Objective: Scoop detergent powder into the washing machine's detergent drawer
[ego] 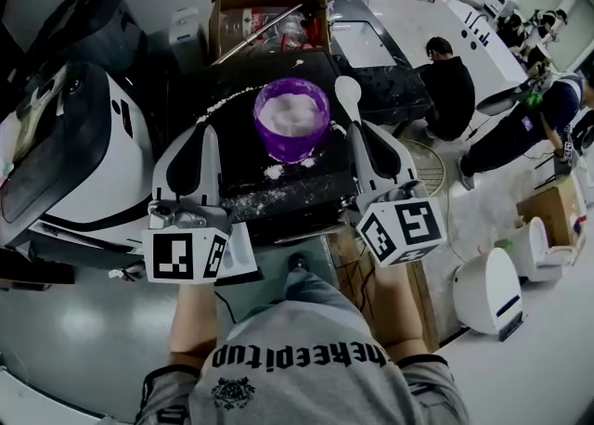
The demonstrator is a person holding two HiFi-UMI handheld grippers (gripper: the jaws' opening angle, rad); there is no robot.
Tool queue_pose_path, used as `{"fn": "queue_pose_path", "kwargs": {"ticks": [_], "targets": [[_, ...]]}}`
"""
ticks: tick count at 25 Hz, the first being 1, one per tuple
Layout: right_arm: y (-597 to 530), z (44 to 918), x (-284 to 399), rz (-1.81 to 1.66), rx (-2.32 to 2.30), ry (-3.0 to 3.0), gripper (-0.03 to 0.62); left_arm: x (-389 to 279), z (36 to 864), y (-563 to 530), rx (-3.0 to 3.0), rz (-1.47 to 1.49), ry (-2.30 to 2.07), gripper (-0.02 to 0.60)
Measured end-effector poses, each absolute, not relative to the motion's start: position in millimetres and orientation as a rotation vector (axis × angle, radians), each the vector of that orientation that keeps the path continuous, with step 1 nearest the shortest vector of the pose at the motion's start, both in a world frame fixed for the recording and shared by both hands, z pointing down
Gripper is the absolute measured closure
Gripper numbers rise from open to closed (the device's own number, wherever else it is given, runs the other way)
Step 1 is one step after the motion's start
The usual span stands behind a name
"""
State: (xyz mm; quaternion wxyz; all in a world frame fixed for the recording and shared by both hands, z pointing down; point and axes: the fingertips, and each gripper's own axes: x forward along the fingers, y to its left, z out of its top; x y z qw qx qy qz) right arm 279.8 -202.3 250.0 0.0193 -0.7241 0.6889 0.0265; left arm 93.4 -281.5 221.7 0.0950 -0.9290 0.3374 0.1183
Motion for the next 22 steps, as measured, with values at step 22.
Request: {"fn": "queue_pose_path", "kwargs": {"ticks": [22], "targets": [[-322.7, 339.9, 292.1, -0.653, -1.939, 2.995, 0.588, 109.7, 251.5, -327.1, -2.692, 0.228, 1.217, 0.578]]}}
